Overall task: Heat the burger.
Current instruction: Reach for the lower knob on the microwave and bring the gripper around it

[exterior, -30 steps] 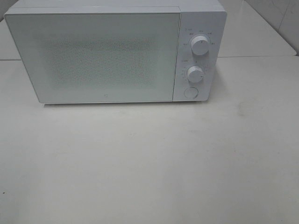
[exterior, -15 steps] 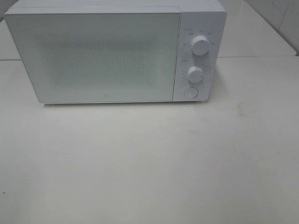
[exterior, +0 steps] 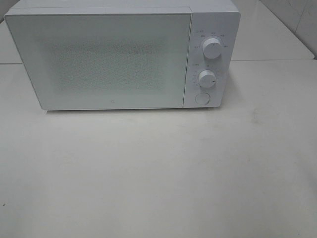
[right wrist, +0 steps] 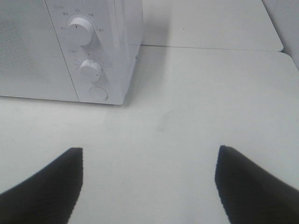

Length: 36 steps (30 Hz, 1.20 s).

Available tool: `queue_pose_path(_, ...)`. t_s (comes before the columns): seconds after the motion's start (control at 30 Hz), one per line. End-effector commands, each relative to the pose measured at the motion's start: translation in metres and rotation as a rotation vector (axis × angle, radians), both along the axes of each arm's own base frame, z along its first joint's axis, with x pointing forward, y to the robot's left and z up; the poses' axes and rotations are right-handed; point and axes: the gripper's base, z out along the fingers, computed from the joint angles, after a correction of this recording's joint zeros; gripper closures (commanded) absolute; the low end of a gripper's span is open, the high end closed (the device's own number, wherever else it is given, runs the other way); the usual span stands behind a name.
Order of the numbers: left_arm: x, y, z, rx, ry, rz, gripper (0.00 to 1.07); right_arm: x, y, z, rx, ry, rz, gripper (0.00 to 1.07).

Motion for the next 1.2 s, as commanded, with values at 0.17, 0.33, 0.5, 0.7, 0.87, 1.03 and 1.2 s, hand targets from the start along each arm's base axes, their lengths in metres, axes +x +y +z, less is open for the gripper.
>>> queue_pose_path(0.17,-0.004,0.000,-0.001,-0.002,-0.025,0.001,0.09,0.025,0.006,-0.008,0.052,-0.020,0.005,0.32)
queue_pose_path(0.33,-0.004,0.000,-0.001,-0.002,-0.025,0.001,0.09,0.042,0.010,-0.013,0.070,-0.019,0.005,0.32)
queue_pose_path(0.5,-0.004,0.000,-0.001,-0.002,-0.025,0.001,0.09,0.058,0.013,-0.016,0.072,-0.042,0.008,0.32)
queue_pose_path(0.7,-0.004,0.000,-0.001,-0.002,-0.025,0.001,0.09,0.081,0.017,-0.017,0.087,-0.125,0.013,0.32)
queue_pose_path(0.87,-0.004,0.000,-0.001,-0.002,-0.025,0.001,0.09,0.103,0.020,-0.023,0.091,-0.195,0.022,0.32)
queue_pose_path(1.03,-0.004,0.000,-0.001,-0.002,-0.025,0.001,0.09,0.117,0.023,-0.031,0.088,-0.228,0.027,0.32)
queue_pose_path(1.2,-0.004,0.000,-0.001,-0.002,-0.025,0.001,0.09,0.127,0.027,-0.040,0.094,-0.273,0.041,0.32)
